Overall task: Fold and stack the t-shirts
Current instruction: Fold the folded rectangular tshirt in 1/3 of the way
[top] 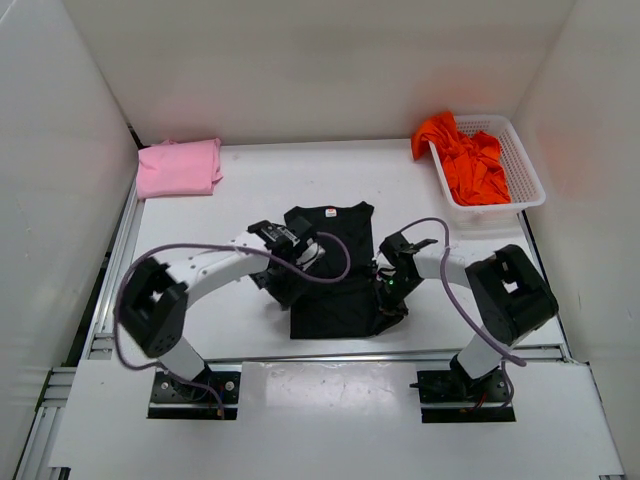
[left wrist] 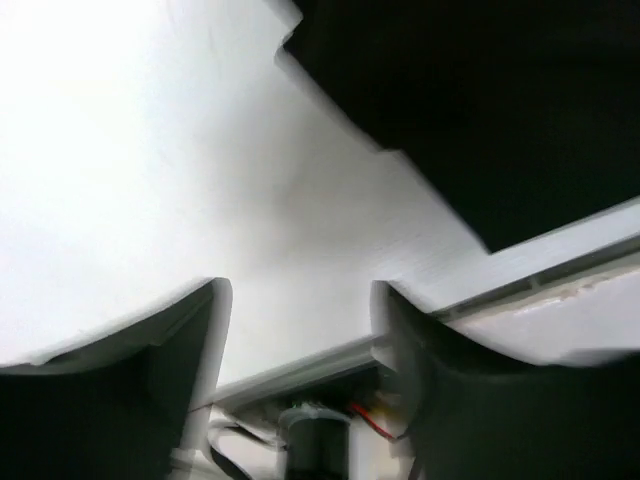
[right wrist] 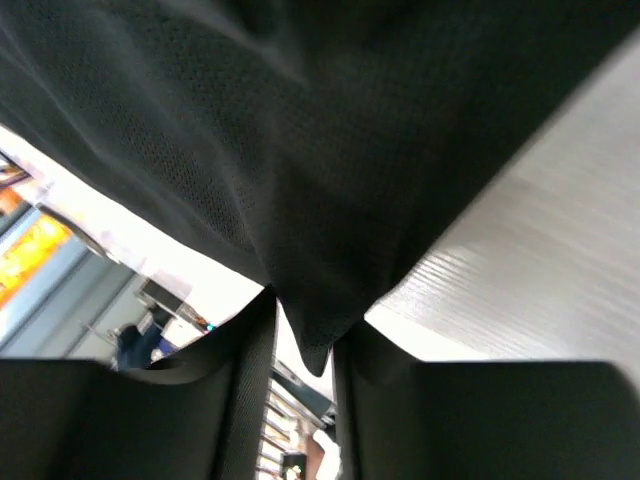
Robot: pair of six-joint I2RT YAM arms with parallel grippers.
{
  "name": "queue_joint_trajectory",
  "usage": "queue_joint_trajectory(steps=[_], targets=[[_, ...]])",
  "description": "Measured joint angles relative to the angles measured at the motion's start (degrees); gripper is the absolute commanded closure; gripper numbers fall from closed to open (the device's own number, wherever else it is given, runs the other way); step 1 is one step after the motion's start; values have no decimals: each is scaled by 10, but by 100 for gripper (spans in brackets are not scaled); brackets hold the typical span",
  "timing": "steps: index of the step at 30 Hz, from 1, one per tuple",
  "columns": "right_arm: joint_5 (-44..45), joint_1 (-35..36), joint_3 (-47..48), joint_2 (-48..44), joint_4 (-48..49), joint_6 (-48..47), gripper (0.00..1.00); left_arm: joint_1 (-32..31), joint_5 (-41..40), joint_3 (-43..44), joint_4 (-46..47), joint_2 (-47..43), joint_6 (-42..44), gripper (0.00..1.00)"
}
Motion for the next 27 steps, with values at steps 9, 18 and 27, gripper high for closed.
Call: queue_joint_trajectory(steps=[9, 18, 27], targets=[[10, -9, -55, -76, 33, 41, 35, -149, -78, 129, 176, 2, -2, 0], [24, -33, -128, -165, 90, 133, 32, -156, -85, 147, 221, 158, -2, 0], [22, -34, -148, -175, 148, 200, 32, -170, -98, 103, 229, 146, -2, 0]])
